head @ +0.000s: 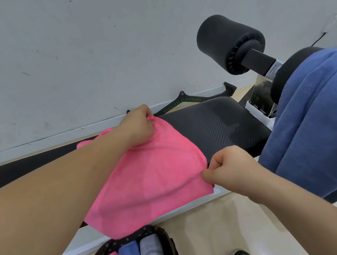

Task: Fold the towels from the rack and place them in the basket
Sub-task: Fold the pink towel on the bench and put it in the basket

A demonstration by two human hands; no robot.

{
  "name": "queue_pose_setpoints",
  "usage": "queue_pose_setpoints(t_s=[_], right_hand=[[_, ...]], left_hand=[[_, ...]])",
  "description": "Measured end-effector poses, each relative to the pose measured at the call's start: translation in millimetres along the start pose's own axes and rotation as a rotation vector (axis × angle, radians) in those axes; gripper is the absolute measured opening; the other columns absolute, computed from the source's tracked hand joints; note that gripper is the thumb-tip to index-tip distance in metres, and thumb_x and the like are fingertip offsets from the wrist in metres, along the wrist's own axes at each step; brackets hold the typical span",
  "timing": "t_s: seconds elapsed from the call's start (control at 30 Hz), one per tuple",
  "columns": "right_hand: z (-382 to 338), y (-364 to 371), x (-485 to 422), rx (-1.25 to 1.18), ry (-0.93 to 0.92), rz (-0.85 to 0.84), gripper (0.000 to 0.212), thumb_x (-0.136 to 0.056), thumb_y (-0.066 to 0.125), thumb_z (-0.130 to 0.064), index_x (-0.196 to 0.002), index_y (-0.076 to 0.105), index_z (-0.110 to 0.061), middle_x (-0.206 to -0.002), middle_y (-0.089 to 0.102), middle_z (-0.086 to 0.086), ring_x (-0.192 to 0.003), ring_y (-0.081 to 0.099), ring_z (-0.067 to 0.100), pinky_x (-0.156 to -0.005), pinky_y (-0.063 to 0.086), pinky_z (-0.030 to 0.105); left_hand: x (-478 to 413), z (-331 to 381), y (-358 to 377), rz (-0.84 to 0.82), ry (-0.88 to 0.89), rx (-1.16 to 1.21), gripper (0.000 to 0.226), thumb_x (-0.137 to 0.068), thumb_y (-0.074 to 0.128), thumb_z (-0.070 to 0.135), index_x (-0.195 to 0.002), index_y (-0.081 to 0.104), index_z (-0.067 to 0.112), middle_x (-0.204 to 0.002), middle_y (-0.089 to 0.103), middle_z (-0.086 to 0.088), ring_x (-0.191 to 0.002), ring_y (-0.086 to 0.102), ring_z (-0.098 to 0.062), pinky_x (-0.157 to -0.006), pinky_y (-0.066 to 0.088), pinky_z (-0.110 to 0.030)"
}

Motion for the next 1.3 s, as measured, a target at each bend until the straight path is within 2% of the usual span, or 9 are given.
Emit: queue_pose_setpoints(t_s=[0.1, 0.17, 0.3, 0.5, 0.63, 0.9, 1.03, 1.17, 1.3], right_hand=[[4.7, -1.3, -2.6, -0.151, 0.019, 0.003, 0.031, -0.079, 0.072, -0.008, -0.054, 0.054, -0.01, -0.052, 0.048, -0.002, -0.05, 0.045, 0.01, -0.052, 0.047, 0.03], [8.9, -0.8, -5.9, -0.278, 0.046, -0.015, 0.037, -0.081, 0.072, -0.01, -0.05, 0.051, -0.015, -0.056, 0.051, 0.0, -0.063, 0.055, 0.017, -0.071, 0.063, 0.046], [12.0, 3.5, -11.6, -0.432, 0.068, -0.034, 0.039, -0.082, 0.069, -0.007, -0.05, 0.049, -0.017, -0.06, 0.055, 0.006, -0.07, 0.062, 0.024, -0.084, 0.06, 0.059], [6.2, -1.2, -12.7, -0.236, 0.046, 0.071, 0.02, -0.077, 0.077, -0.019, -0.069, 0.064, -0.006, -0.071, 0.072, 0.011, -0.078, 0.072, 0.032, -0.074, 0.063, 0.047], [7.4, 8.5, -8.2, -0.148, 0.068, 0.051, 0.031, -0.077, 0.084, -0.026, -0.082, 0.066, -0.001, -0.077, 0.071, 0.009, -0.07, 0.065, 0.024, -0.069, 0.058, 0.04], [20.3, 19.0, -7.6, -0.339, 0.155, -0.001, 0.022, -0.077, 0.084, -0.01, -0.069, 0.064, -0.008, -0.071, 0.065, 0.006, -0.071, 0.062, 0.023, -0.079, 0.061, 0.052], [17.4, 22.9, -5.2, -0.514, 0.193, -0.048, 0.022, -0.075, 0.087, 0.0, -0.074, 0.066, -0.004, -0.078, 0.071, 0.014, -0.074, 0.07, 0.026, -0.073, 0.064, 0.045], [18.0, 17.6, -7.9, -0.476, 0.188, -0.009, 0.013, -0.077, 0.084, 0.002, -0.075, 0.071, 0.0, -0.071, 0.071, 0.01, -0.063, 0.069, 0.019, -0.064, 0.065, 0.035], [15.8, 3.4, -13.8, -0.494, 0.186, 0.074, 0.006, -0.081, 0.079, 0.002, -0.082, 0.075, -0.001, -0.084, 0.077, 0.018, -0.072, 0.073, 0.026, -0.069, 0.066, 0.04]], left_hand=[[-2.1, 0.0, 7.6, -0.003, -0.002, -0.011, 0.01, -0.098, 0.047, 0.015, -0.1, 0.053, 0.022, -0.104, 0.061, 0.0, -0.093, 0.057, -0.026, -0.078, 0.041, -0.032], [-3.9, -1.9, 11.4, 0.0, -0.005, -0.028, 0.008, -0.1, 0.047, 0.017, -0.102, 0.052, 0.023, -0.103, 0.061, 0.0, -0.093, 0.057, -0.026, -0.079, 0.043, -0.034], [-8.1, -2.9, 11.2, 0.024, -0.003, -0.03, 0.009, -0.101, 0.047, 0.02, -0.106, 0.054, 0.022, -0.104, 0.064, -0.001, -0.094, 0.06, -0.028, -0.086, 0.052, -0.042], [-8.6, 2.8, 4.1, 0.045, 0.034, 0.01, 0.012, -0.099, 0.049, 0.016, -0.106, 0.057, 0.021, -0.105, 0.064, -0.002, -0.097, 0.059, -0.027, -0.086, 0.051, -0.041], [-5.3, 0.7, -5.1, 0.083, 0.02, 0.057, 0.016, -0.098, 0.049, 0.013, -0.109, 0.06, 0.017, -0.105, 0.062, -0.002, -0.096, 0.057, -0.025, -0.082, 0.046, -0.035], [3.0, -0.2, -4.6, 0.095, 0.03, 0.083, 0.013, -0.097, 0.049, 0.013, -0.103, 0.057, 0.021, -0.106, 0.063, -0.002, -0.096, 0.058, -0.024, -0.081, 0.045, -0.035], [1.9, 0.1, -7.4, 0.129, 0.046, 0.09, 0.014, -0.095, 0.052, 0.012, -0.102, 0.058, 0.022, -0.109, 0.062, -0.004, -0.096, 0.057, -0.022, -0.081, 0.044, -0.035], [1.3, 3.9, -13.0, 0.165, 0.081, 0.073, 0.016, -0.095, 0.054, 0.013, -0.105, 0.06, 0.023, -0.111, 0.06, -0.005, -0.095, 0.056, -0.022, -0.085, 0.047, -0.037], [6.7, 6.8, -30.9, 0.193, 0.085, 0.031, 0.023, -0.097, 0.051, 0.012, -0.115, 0.064, 0.018, -0.114, 0.058, -0.006, -0.099, 0.057, -0.024, -0.091, 0.049, -0.04]])
Point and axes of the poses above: each hand's wrist, its own x-axis away from the middle knuckle, its own y-axis out of the palm, z = x × y, the point moved 9 cm from there along -x, towards the middle knuckle
